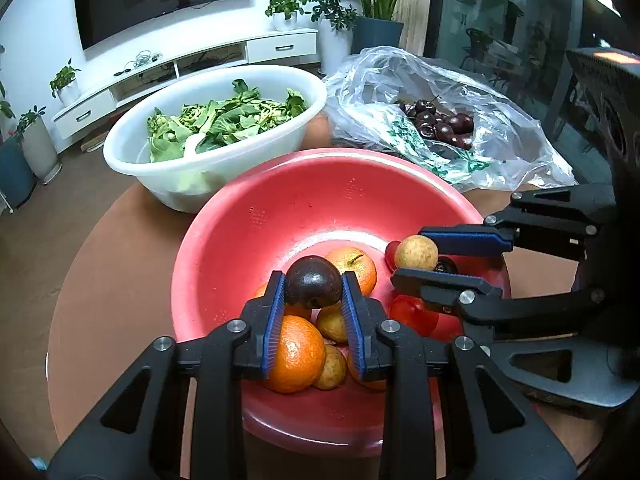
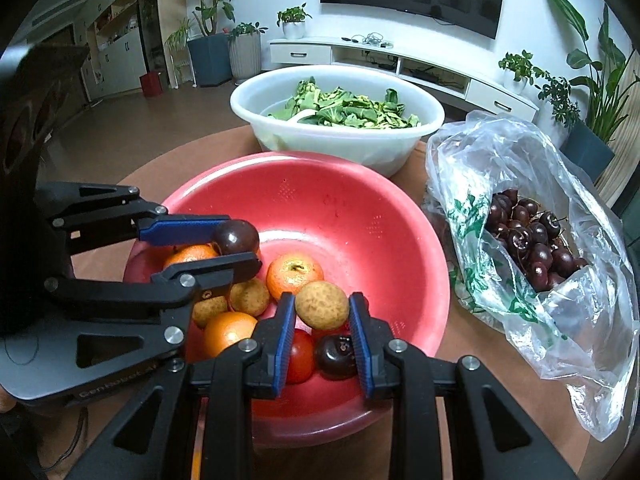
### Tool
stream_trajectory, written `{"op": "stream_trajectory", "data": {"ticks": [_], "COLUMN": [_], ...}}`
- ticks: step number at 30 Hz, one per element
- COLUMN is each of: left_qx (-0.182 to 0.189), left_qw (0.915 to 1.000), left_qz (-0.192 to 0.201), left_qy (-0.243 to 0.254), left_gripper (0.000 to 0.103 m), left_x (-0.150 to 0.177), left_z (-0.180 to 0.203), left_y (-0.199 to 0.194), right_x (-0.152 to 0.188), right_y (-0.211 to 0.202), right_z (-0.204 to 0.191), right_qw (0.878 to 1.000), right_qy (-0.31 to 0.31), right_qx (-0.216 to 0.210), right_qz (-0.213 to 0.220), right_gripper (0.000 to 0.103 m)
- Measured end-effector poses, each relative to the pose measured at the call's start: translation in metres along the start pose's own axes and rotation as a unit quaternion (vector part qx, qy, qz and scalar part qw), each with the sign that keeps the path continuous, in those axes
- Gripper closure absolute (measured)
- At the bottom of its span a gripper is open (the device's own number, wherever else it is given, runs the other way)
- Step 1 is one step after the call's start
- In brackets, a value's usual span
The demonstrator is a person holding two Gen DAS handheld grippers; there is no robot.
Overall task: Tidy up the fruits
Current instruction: 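Open the left tool to drop the plum into the bowl while the right tool releases the pear, then move both tools back from the red bowl to the remaining fruit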
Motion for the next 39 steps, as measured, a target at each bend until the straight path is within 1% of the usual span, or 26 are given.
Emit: {"op": "stream_trajectory", "data": {"ticks": [7,10,11,12,13,14,15,17,22,24,25,26,27,30,32,33,36,39], "left_qx": [-0.002,-0.007,-0.011,-0.018,-0.021,-0.020,-0.015,-0.014,-0.008,-0.010,-0.010,-0.010,-0.012,-0.015,-0.014,-0.013,-0.010,-0.011], "left_qw": [0.9999,0.9998,0.9998,0.9996,0.9993,0.9991,0.9989,0.9987,0.9979,0.9971,0.9965,0.9957,0.9949,0.9933,0.9927,0.9924,0.9900,0.9891], "left_qz": [0.003,0.004,0.005,0.007,0.009,0.011,0.014,0.022,0.045,0.054,0.059,0.064,0.069,0.078,0.075,0.073,0.065,0.051], "left_qy": [-0.010,-0.016,-0.017,-0.021,-0.029,-0.036,-0.043,-0.044,-0.046,-0.053,-0.059,-0.066,-0.072,-0.085,-0.093,-0.098,-0.124,-0.138], "left_gripper": [0.076,0.072,0.066,0.056,0.050,0.036,0.024,0.024,0.024,0.023,0.020,0.013,0.009,0.005,0.004,0.004,0.001,0.001], "left_x": [0.001,0.001,0.001,0.001,0.001,0.000,0.000,-0.002,-0.003,-0.001,0.001,0.005,0.009,0.028,0.043,0.051,0.082,0.111], "left_z": [-0.002,-0.004,-0.006,-0.009,-0.014,-0.017,-0.020,-0.021,-0.018,-0.021,-0.023,-0.026,-0.028,-0.029,-0.027,-0.026,-0.022,-0.014], "left_y": [-0.003,-0.005,-0.006,-0.007,-0.008,-0.010,-0.012,-0.018,-0.045,-0.059,-0.066,-0.074,-0.082,-0.104,-0.113,-0.118,-0.129,-0.136], "right_x": [0.002,0.003,0.004,0.004,0.004,0.004,0.005,0.004,0.004,0.006,0.007,0.010,0.012,0.025,0.037,0.048,0.075,0.105], "right_y": [0.004,0.005,0.005,0.005,0.005,0.004,0.002,-0.001,-0.013,-0.021,-0.026,-0.033,-0.039,-0.063,-0.073,-0.079,-0.087,-0.086], "right_z": [-0.001,0.000,0.000,0.000,0.001,0.002,0.002,0.001,-0.004,-0.005,-0.005,-0.005,-0.005,-0.007,-0.008,-0.010,-0.016,-0.023], "right_qw": [1.000,1.000,1.000,1.000,1.000,1.000,1.000,1.000,1.000,1.000,1.000,0.999,0.999,0.997,0.996,0.995,0.994,0.994], "right_qy": [-0.003,-0.002,-0.002,-0.002,0.000,0.002,0.004,0.001,0.002,0.007,0.012,0.018,0.024,0.047,0.055,0.060,0.069,0.077], "right_qx": [0.004,0.005,0.007,0.010,0.011,0.013,0.013,0.012,0.013,0.012,0.010,0.007,0.004,-0.013,-0.020,-0.026,-0.033,-0.041], "right_qz": [-0.006,-0.010,-0.009,-0.009,-0.009,-0.009,-0.007,0.001,0.012,0.020,0.027,0.035,0.041,0.065,0.074,0.076,0.074,0.058], "right_gripper": [0.073,0.073,0.073,0.073,0.072,0.067,0.056,0.050,0.048,0.046,0.046,0.043,0.040,0.034,0.033,0.033,0.033,0.033]}}
Point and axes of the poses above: each gripper's, at about its wrist camera, not at the fingertips, and y roughly the way its jaws point, z to its right, x to its underside, the point moved 7 cm from there along y, roughly the way its jaws point, and after that the axes turned 11 degrees about -x, right-handed, at the moved point
